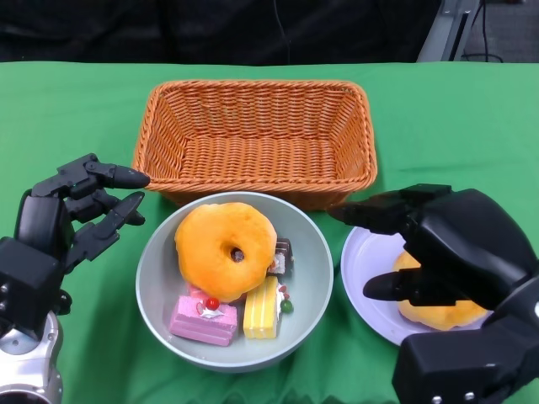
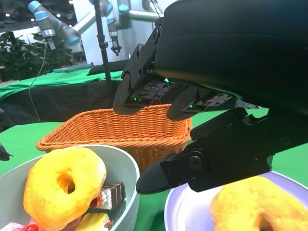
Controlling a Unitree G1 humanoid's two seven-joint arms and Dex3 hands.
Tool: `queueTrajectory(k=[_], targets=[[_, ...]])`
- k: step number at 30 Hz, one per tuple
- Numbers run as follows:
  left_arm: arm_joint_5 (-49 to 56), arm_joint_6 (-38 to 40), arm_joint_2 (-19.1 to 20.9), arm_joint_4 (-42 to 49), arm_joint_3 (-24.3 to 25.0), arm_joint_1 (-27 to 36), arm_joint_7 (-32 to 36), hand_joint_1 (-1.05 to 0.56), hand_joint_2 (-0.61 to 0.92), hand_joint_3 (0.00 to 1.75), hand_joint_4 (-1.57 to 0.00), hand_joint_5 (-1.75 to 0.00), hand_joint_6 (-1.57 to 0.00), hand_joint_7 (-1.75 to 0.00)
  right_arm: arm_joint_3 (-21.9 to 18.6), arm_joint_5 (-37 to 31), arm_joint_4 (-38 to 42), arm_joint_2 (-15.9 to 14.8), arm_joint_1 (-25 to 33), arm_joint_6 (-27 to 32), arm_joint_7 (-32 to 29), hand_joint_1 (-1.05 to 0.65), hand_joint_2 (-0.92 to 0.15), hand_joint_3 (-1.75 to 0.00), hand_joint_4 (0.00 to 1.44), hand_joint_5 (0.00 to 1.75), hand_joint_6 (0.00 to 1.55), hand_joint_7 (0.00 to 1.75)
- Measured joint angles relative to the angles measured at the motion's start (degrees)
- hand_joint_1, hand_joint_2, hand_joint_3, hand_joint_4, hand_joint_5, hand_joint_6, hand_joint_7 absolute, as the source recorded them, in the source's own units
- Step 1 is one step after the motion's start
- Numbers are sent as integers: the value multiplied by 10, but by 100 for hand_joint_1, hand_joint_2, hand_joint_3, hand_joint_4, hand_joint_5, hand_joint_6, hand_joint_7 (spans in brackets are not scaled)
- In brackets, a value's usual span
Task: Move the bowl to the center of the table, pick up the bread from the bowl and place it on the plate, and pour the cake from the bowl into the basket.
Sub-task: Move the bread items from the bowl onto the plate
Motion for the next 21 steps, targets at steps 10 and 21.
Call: queueTrajectory(k=[10, 21], targets=[[2, 0, 0, 0, -1, 0, 9, -26, 92, 27, -82, -123, -83, -87, 28, -55, 35, 51, -34, 3, -31, -58, -80, 0, 70, 6, 66, 1], [4, 0, -1, -1, -3, 0, 15, -26, 92, 27, -82, -122, -83, -87, 63, -58, 99, 55, -71, -36, -40, -61, -82, 0, 68, 2, 66, 0]])
